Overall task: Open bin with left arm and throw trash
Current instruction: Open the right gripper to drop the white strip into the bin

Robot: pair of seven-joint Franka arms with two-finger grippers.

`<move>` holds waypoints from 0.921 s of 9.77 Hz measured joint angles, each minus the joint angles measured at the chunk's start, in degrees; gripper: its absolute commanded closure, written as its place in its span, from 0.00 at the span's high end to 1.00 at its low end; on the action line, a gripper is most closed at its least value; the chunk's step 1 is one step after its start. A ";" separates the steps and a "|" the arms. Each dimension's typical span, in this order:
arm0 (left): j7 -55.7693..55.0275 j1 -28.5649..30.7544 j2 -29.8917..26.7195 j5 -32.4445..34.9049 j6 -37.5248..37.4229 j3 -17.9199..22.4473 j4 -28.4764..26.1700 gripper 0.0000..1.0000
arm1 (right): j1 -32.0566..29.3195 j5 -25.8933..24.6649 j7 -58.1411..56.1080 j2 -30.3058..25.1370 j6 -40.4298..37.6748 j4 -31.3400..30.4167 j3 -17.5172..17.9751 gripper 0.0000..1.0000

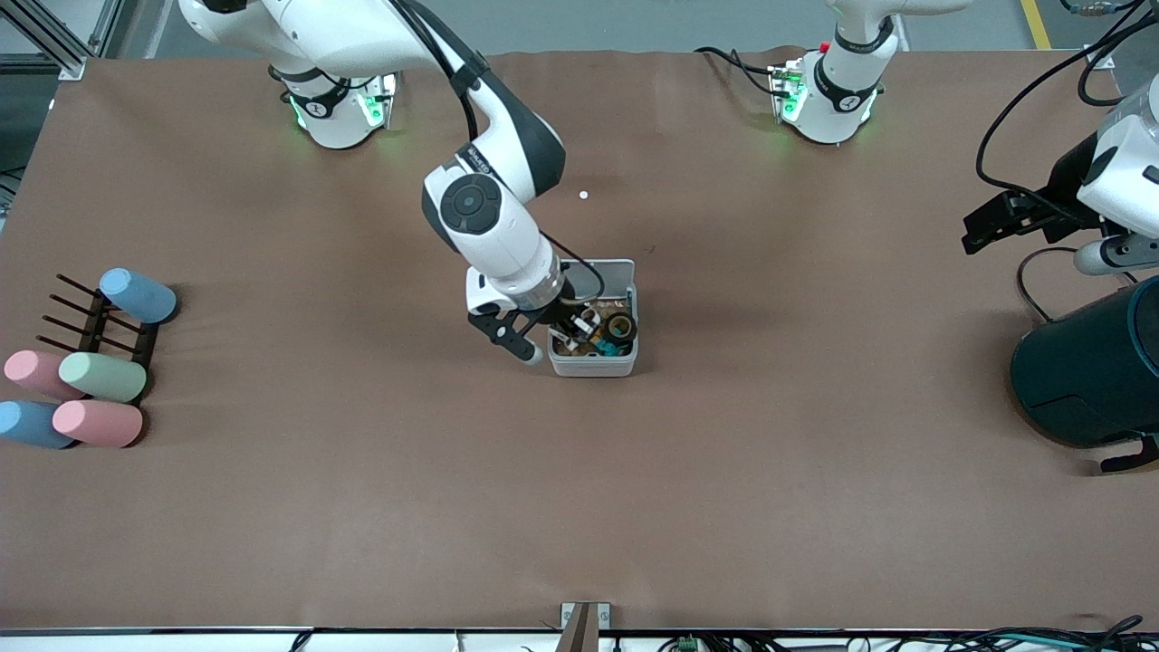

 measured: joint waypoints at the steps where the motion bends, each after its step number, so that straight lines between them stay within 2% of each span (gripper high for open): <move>1: 0.18 0.02 0.00 0.00 0.00 0.01 0.03 1.00 | 0.47 0.00 0.00 0.09 -1.31 0.00 -0.01 0.32; 2: 1.49 0.00 0.00 0.00 0.49 0.01 0.08 1.00 | 0.71 0.00 -0.01 0.15 -3.12 0.01 -0.02 0.33; 3: 3.17 0.04 0.01 0.00 1.57 0.02 0.10 1.00 | 0.83 0.00 -0.01 0.19 -4.28 0.01 -0.02 0.50; 5: 4.37 0.36 0.07 0.00 2.66 0.12 0.10 1.00 | 0.83 0.00 -0.01 0.19 -5.07 0.01 -0.17 0.58; 7: 4.55 0.43 0.09 0.00 2.70 0.19 0.10 1.00 | 0.73 0.00 -0.03 0.19 -5.64 0.23 -0.46 0.58; 9: 4.75 0.43 0.09 0.00 2.71 0.21 0.11 1.00 | -0.74 0.00 -0.01 -1.14 -9.79 1.86 -1.13 0.58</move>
